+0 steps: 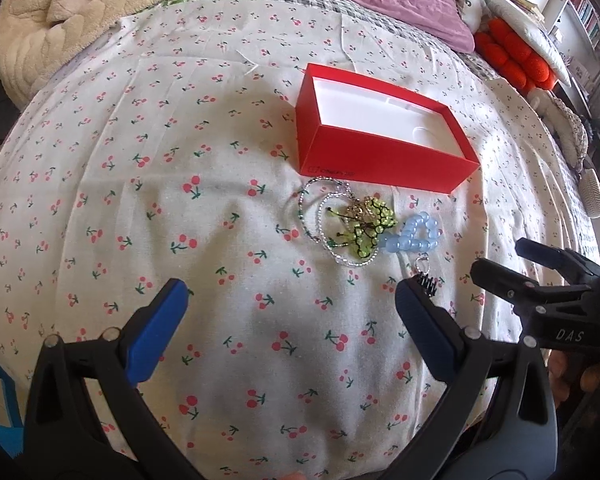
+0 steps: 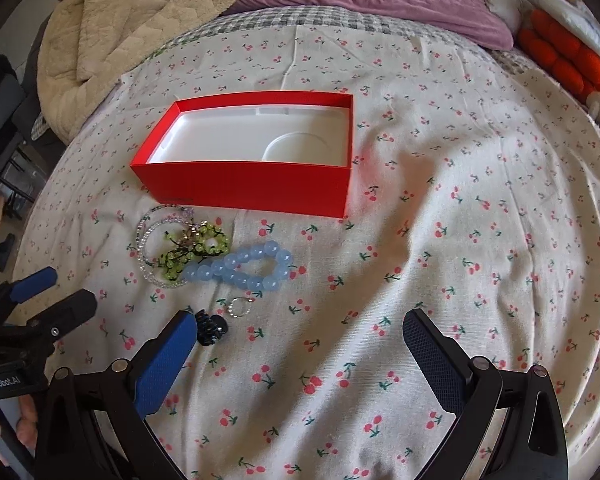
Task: Organize jewelry
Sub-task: 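Grasp the black claw clip with the right gripper while the left grasps the light blue bead bracelet, then carry the clip and bracelet into the red box while both grippers open to release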
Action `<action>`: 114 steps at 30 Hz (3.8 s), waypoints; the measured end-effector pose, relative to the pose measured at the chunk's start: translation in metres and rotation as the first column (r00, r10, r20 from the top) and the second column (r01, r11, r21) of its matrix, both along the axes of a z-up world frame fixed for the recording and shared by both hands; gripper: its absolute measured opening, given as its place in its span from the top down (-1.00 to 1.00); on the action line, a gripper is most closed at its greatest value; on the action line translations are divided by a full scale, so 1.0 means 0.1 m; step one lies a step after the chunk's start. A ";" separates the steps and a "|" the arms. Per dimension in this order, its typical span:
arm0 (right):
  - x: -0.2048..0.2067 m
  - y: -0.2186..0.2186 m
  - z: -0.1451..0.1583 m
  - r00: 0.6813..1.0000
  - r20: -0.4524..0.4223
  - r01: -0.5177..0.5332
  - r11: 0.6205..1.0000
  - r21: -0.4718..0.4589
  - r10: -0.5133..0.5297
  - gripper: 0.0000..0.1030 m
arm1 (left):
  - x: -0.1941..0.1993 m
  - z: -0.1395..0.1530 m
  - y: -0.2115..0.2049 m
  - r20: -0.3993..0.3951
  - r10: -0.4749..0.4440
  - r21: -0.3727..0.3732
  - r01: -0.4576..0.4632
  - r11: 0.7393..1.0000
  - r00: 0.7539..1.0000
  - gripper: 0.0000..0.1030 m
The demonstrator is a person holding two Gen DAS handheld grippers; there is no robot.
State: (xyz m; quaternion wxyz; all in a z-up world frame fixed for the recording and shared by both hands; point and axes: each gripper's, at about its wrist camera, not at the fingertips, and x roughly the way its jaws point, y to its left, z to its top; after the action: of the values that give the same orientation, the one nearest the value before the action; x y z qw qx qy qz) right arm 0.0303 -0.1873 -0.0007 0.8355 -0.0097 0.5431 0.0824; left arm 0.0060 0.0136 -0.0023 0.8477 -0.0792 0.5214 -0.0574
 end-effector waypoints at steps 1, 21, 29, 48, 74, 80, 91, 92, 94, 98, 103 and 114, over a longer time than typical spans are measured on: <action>0.02 0.00 0.00 1.000 -0.016 0.001 1.000 0.029 0.000 -1.00 | 0.00 0.02 -0.01 0.007 -0.016 -0.003 0.016 1.000 1.000 -1.00; 0.41 -0.16 -0.28 0.978 -0.208 0.034 0.976 0.214 0.012 -0.95 | 0.27 -0.07 -0.04 -0.052 -0.228 -0.106 0.222 0.969 0.972 -0.23; 0.22 0.04 -0.36 0.965 -0.218 -0.097 0.974 0.206 0.142 -0.51 | 0.34 -0.06 -0.11 -0.049 -0.241 -0.047 0.238 0.970 0.969 -0.23; 0.24 0.27 -0.34 0.937 -0.191 -0.252 0.945 0.207 0.292 0.51 | 0.34 -0.08 -0.52 0.012 -0.413 0.032 0.412 0.911 0.911 -0.15; 0.29 -0.46 -0.27 0.975 -0.173 -0.097 0.969 0.226 0.138 0.51 | 0.61 -0.43 -1.23 -0.077 -0.546 0.131 0.551 0.824 0.834 0.72; 0.28 -0.55 -0.21 0.980 -0.161 -0.081 0.970 0.229 0.120 0.51 | 0.58 -0.32 -1.21 -0.051 -0.533 0.069 0.535 0.842 0.845 0.75; 0.30 -0.61 0.03 0.991 -0.108 -0.048 0.962 0.268 0.080 0.51 | 0.52 0.19 -1.09 0.086 -0.489 -0.018 0.492 0.871 0.868 0.75; 0.31 -0.61 0.06 0.992 -0.099 -0.046 0.960 0.275 0.076 0.51 | 0.52 0.23 -1.06 0.096 -0.481 -0.024 0.485 0.874 0.871 0.75; 0.32 -0.61 0.14 0.994 -0.081 -0.042 0.956 0.290 0.069 0.51 | 0.54 0.33 -1.01 0.118 -0.463 -0.033 0.470 0.882 0.878 0.75; 0.38 -0.59 0.29 0.997 -0.051 -0.039 0.948 0.316 0.058 0.51 | 0.59 0.52 -0.86 0.160 -0.415 -0.056 0.428 0.902 0.896 0.75; 0.49 -0.50 0.42 0.999 -0.019 -0.040 0.941 0.335 0.049 0.51 | 0.69 0.74 -0.69 0.203 -0.353 -0.075 0.374 0.924 0.913 0.75; 0.90 -0.25 0.45 0.998 -0.027 -0.051 0.941 0.334 0.064 0.50 | 1.08 0.60 -0.49 0.153 -0.282 -0.051 0.293 0.955 0.947 0.75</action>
State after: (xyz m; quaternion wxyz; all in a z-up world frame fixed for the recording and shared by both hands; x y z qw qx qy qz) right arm 0.1204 -0.2122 0.0439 0.8122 0.1173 0.5363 0.1974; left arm 0.1143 -0.0351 0.0578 0.8621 -0.0288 0.4625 -0.2048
